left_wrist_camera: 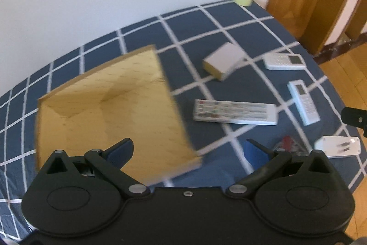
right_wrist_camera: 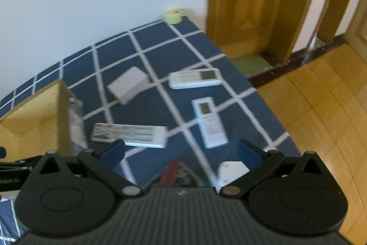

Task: Organize objects
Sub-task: 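Move the right gripper over the white power strip on the bedspread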

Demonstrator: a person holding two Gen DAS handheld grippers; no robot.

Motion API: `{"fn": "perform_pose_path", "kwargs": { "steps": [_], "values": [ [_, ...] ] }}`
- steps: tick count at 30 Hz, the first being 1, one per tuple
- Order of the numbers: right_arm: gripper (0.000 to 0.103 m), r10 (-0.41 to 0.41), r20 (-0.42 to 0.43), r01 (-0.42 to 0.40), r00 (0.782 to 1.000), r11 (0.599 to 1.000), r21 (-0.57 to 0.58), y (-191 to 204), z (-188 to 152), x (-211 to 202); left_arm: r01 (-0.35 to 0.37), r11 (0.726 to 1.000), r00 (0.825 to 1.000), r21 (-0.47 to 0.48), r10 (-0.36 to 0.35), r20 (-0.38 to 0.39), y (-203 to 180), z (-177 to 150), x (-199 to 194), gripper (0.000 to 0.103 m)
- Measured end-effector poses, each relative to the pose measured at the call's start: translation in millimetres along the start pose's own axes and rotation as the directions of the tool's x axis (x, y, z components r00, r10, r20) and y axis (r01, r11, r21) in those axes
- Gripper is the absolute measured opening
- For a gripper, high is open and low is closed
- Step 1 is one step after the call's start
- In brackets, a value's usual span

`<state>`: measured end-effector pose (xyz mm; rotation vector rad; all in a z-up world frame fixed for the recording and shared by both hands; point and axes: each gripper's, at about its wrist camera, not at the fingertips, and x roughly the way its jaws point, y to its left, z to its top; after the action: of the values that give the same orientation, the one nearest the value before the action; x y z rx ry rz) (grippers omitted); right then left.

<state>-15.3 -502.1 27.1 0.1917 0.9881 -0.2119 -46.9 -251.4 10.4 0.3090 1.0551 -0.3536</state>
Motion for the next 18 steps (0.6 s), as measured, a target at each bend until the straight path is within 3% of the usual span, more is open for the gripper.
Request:
{"fn": "perform_pose_path", "kwargs": {
  "steps": [11, 18],
  "values": [
    [0.103, -0.044, -0.091, 0.05, 0.995, 0.996, 0.067, -119, 6, 37, 0.056, 0.995, 0.995, 0.083, -0.049, -0.088, -122, 7, 43, 0.103],
    [0.103, -0.022, -0.176, 0.045, 0.984, 0.991, 0.123, -168, -4, 70, 0.102, 0.987, 0.985, 0.127, -0.081, -0.155, -184, 3, 78, 0.103]
  ]
}}
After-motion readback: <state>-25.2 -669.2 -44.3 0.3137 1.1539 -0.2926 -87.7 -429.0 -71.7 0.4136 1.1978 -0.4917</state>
